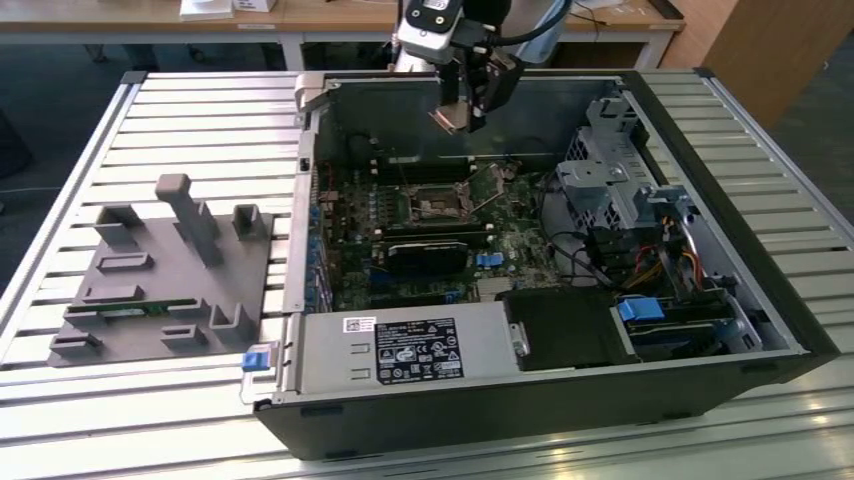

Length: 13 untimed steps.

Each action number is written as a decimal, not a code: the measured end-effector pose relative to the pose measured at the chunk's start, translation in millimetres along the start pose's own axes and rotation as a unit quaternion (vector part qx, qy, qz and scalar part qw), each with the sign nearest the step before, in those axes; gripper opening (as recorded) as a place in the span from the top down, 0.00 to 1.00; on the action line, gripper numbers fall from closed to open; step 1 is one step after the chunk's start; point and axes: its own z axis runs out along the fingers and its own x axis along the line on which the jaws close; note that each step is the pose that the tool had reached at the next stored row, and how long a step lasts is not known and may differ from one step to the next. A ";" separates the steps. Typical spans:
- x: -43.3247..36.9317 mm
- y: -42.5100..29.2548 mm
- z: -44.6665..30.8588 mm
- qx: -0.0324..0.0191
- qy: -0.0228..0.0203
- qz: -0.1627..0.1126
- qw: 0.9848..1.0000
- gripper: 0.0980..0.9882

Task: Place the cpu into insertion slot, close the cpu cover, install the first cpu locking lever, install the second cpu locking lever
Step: 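Place the cpu into insertion slot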

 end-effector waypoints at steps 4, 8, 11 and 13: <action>0.1 0.0 0.3 0.000 -0.001 0.015 1.000 0.51; 0.3 0.0 0.6 -0.001 -0.003 0.030 1.000 0.51; 0.5 0.1 0.8 -0.001 -0.004 0.042 0.999 0.51; 0.6 0.0 1.0 -0.001 -0.004 0.050 0.999 0.51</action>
